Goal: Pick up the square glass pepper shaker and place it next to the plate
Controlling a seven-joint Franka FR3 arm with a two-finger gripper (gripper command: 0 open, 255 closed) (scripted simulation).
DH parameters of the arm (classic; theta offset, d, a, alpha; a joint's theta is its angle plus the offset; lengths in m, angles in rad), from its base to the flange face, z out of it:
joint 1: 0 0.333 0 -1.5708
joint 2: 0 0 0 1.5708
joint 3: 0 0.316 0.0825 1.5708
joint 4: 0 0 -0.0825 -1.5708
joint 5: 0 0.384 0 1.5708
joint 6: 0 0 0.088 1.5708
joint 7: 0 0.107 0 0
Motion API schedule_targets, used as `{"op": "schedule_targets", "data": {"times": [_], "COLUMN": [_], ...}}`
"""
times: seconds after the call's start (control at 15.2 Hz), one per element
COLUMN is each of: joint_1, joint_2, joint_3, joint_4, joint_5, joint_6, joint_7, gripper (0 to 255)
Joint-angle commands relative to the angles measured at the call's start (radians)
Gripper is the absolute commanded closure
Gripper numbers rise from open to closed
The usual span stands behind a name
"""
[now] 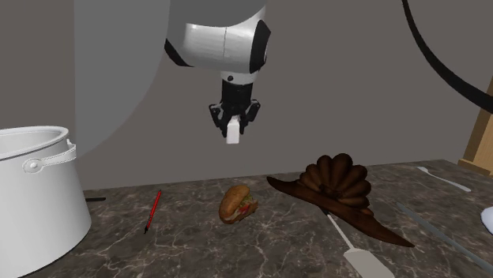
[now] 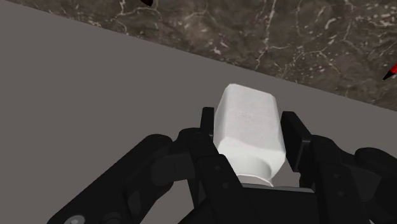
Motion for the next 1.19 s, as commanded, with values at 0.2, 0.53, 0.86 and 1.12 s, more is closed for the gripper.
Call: {"op": "schedule_targets", "data": {"times": [0.2,0.53,0.86,1.12], "joint_1": [-0.024,-0.069,-0.115,-0.150], "joint_2": [-0.062,-0.144,-0.206,-0.239], "joint_3": [-0.024,-0.071,-0.128,-0.180], "joint_4": [-0.050,-0.133,-0.184,-0.203], "joint_5": [-0.006,-0.010,-0.011,-0.009], "joint_6": [-0.014,-0.021,-0.041,-0.065], "joint_7": [-0.049,-0.144,-0.246,-0.333], "gripper": [255,255,255,255]}}
